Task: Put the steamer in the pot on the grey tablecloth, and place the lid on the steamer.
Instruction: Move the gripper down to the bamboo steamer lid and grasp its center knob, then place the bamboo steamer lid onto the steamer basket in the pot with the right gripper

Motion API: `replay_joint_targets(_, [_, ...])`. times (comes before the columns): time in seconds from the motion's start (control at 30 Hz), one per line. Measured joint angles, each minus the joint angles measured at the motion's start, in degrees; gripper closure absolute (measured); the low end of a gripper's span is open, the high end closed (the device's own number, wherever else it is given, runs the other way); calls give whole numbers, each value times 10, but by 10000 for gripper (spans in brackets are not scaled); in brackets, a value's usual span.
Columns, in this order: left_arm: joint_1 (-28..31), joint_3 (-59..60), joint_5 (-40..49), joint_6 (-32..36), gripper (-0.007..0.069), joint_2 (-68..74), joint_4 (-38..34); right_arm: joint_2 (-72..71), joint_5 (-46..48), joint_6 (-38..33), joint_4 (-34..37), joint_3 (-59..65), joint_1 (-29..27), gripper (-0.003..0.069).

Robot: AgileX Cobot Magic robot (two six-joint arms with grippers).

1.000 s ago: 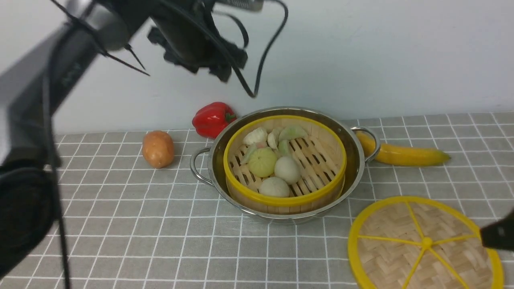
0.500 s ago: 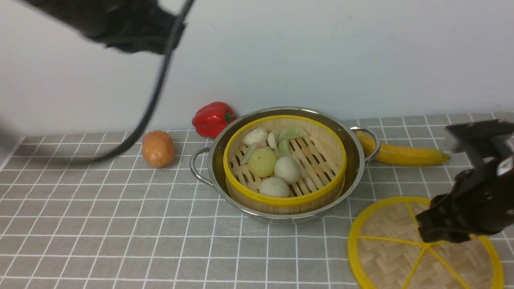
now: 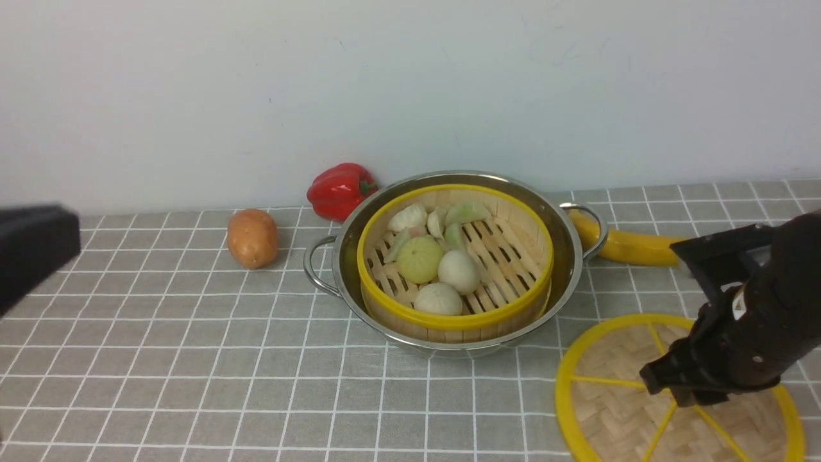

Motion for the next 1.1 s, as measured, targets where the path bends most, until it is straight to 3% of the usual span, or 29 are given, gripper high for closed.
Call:
replay_joint_targets(0.33, [0,67,-6,-1,646,-43,-45,26,-26,-3,-11,-1,0,419])
replay_joint_targets(0.47, [0,67,-9,2,646,-44,-57,44,-37,-3,-17,-7,0,508])
replay_joint_targets(0.67, [0,67,-8,11,645,-44,-59,18,52,-5,-12,-38,0,512])
replay_joint_targets(0.8, [0,67,-7,14,643,-44,-59,-36,179,-23,0,-154,0,512])
replay_joint_targets(0.93, [0,67,-6,16,639,-44,-59,-36,221,-38,0,-265,10,512])
replay_joint_targets(1.1, [0,67,-3,19,636,-44,-58,63,244,-49,0,-477,51,512])
